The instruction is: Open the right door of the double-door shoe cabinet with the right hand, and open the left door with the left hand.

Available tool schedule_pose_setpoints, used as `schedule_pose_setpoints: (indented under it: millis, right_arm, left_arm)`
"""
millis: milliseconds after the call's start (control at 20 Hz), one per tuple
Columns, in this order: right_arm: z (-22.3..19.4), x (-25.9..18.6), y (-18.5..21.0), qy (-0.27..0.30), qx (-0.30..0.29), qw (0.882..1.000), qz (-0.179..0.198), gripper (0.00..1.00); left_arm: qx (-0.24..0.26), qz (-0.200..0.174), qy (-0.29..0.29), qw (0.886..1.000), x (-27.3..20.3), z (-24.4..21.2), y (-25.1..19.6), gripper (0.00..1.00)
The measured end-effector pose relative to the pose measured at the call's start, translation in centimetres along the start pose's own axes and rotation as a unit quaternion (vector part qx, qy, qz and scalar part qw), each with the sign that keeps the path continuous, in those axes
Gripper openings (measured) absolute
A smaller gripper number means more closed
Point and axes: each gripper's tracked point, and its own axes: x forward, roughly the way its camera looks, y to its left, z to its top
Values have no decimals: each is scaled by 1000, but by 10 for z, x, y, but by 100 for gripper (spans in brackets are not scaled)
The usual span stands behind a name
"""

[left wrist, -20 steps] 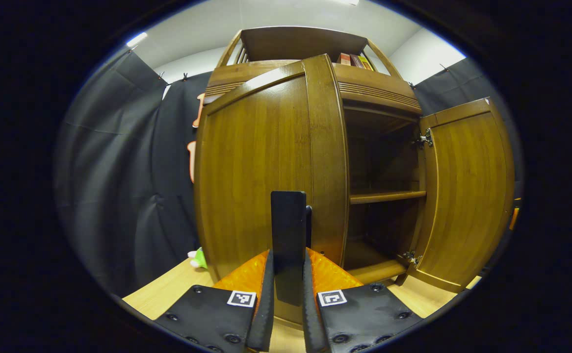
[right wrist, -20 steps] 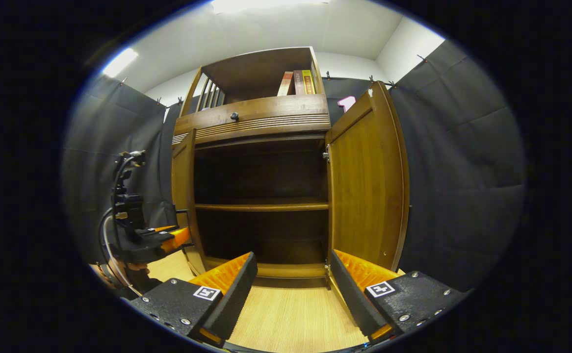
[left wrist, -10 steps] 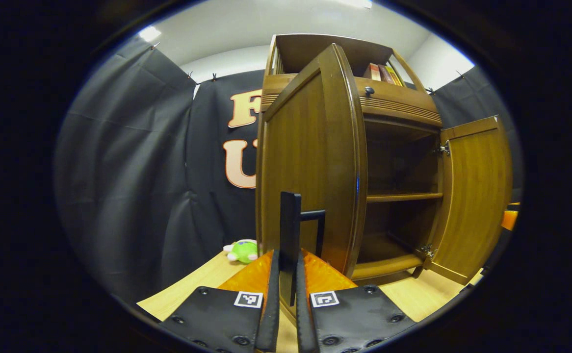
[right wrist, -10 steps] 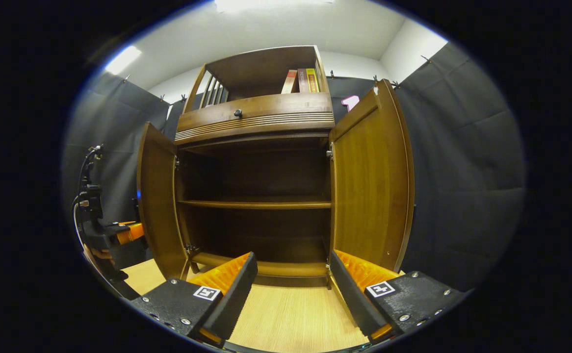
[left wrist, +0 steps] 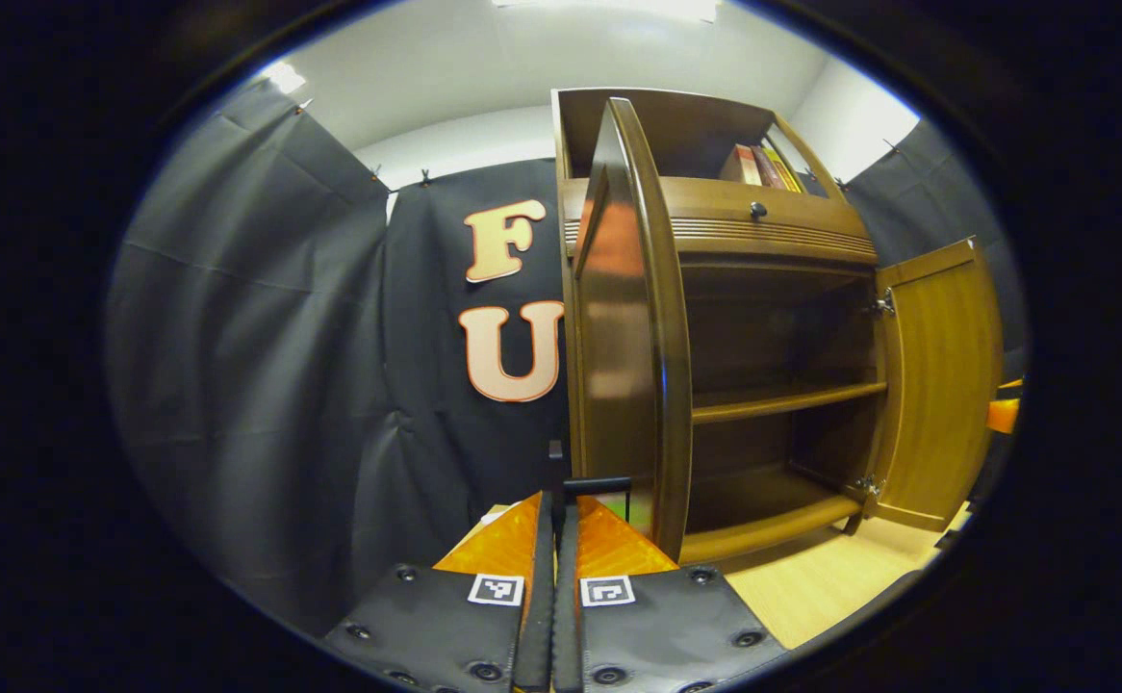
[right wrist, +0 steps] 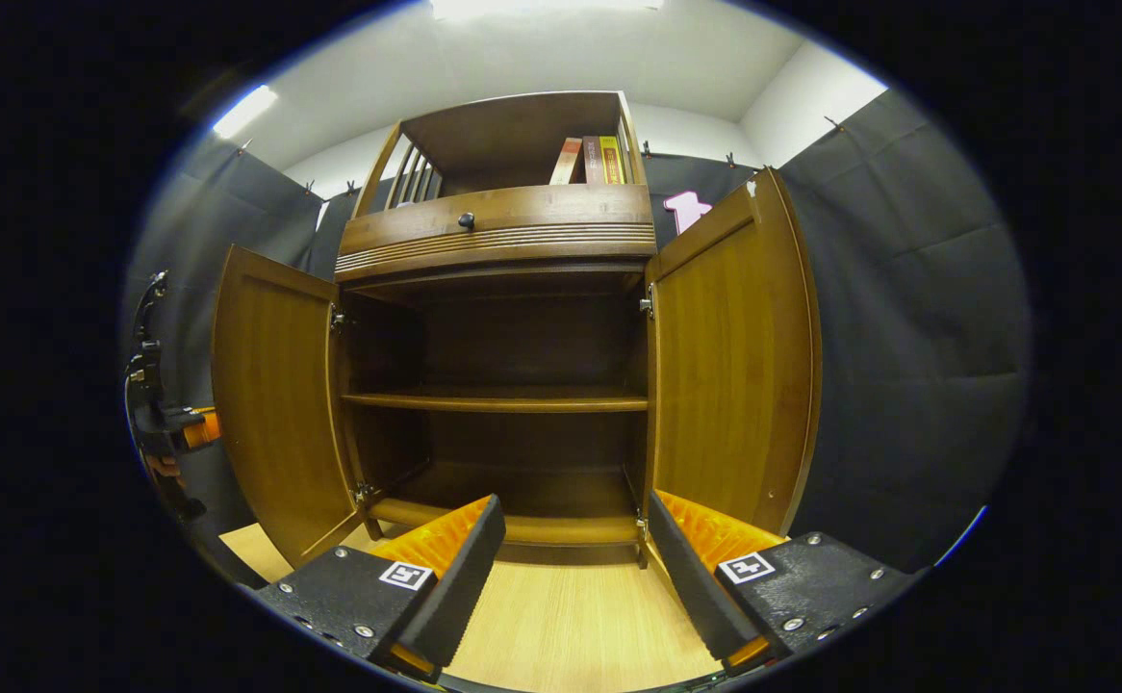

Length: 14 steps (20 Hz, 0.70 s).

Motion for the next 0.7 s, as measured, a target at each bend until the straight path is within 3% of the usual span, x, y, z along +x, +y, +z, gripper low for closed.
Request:
schedule_pose_setpoints:
  millis: [550, 700]
  right_arm:
    - [-2, -2, 68, 9, -2, 1000, 8, 92]
    - [-4, 1, 84, 16, -5, 1000, 18, 93]
  left_arm:
    - [-9, -119, -16, 993, 8, -2, 59, 8]
    - [-16, -144, -13, 989, 3, -8, 63, 15]
